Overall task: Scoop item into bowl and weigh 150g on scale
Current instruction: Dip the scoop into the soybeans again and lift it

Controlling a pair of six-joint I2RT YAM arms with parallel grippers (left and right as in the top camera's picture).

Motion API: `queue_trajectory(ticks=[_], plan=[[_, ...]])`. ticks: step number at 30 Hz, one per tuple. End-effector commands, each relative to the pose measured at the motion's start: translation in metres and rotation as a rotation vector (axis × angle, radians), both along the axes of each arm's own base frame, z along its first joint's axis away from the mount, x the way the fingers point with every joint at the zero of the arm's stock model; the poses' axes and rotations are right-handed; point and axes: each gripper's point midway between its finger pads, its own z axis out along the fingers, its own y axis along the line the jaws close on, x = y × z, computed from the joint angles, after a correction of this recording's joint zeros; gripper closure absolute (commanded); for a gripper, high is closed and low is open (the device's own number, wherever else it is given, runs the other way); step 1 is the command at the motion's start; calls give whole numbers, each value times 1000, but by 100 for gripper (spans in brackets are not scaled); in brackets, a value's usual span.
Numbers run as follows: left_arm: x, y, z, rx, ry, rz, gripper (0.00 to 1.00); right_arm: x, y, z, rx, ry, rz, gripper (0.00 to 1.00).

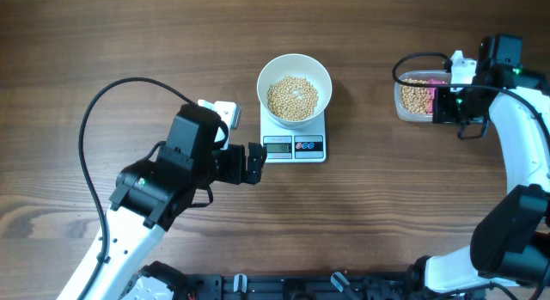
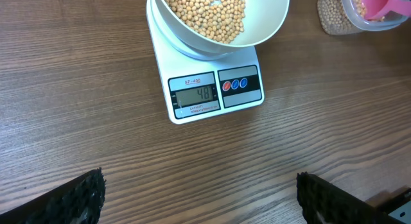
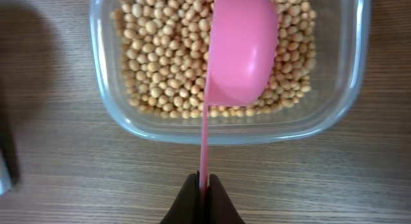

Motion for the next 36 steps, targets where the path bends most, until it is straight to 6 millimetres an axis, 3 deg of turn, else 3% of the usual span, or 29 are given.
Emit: queue_trajectory(ticks=[1,4,12,17,23,26,29,34,36], plan=[[0,1,-4,11,4,9,0,3,16,-4,94,5,9,96],[0,1,-4,11,4,9,0,5,30,-1,172,-9,31,96],[0,1,-4,11,4,9,0,6,39,3,254,-30,54,96],[0,1,-4,11,4,9,0,4,23,8,349,-61,-12,96],[0,1,-4,11,4,9,0,-9,23,-6,454,-58,-36,96],[0,1,-4,11,4,9,0,-7,26,2,540,-93,-46,96],[0,1,-4,11,4,9,0,-7,14,4,555,-116,-79,96],[0,1,-4,11,4,9,0,-19,8,-12,597,-114,-125,96],[0,1,-4,11,4,9,0,-16,8,-5,668,-158,-138,96]])
